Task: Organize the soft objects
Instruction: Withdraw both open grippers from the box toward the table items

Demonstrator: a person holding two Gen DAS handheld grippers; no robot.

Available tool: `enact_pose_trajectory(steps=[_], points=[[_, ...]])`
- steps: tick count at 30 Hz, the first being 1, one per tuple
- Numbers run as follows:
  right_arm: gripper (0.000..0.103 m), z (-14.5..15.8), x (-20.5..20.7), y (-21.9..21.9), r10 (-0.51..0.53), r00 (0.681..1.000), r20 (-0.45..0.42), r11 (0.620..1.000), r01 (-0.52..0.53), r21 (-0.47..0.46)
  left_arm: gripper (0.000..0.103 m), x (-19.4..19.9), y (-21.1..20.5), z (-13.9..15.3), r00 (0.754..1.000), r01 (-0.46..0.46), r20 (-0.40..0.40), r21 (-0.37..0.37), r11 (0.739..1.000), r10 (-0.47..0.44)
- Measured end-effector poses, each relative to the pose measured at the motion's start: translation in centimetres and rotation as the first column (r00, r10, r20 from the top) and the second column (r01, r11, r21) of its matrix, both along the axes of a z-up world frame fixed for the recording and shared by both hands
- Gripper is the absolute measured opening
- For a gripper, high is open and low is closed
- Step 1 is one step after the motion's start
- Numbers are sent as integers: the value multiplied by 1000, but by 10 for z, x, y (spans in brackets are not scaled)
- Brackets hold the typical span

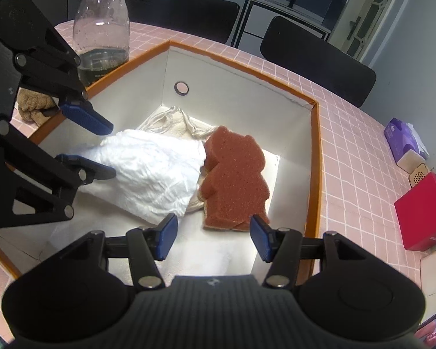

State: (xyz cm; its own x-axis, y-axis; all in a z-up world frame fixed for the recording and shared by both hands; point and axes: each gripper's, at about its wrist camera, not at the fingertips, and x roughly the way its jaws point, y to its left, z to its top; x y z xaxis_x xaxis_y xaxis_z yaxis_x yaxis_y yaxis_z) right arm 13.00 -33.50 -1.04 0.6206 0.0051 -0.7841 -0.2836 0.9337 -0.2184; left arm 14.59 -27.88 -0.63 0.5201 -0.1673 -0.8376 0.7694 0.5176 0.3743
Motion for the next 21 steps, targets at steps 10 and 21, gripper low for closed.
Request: enact_pose_trajectory(steps=[10,21], points=[[65,22,-17,-2,-20,1000,24,999,19,40,53,-30,21,38,998,33,57,-119,992,-27],[73,51,-68,30,-17,985,172,1000,20,-14,53,-63,64,51,994,33,105,-292,956,-3]])
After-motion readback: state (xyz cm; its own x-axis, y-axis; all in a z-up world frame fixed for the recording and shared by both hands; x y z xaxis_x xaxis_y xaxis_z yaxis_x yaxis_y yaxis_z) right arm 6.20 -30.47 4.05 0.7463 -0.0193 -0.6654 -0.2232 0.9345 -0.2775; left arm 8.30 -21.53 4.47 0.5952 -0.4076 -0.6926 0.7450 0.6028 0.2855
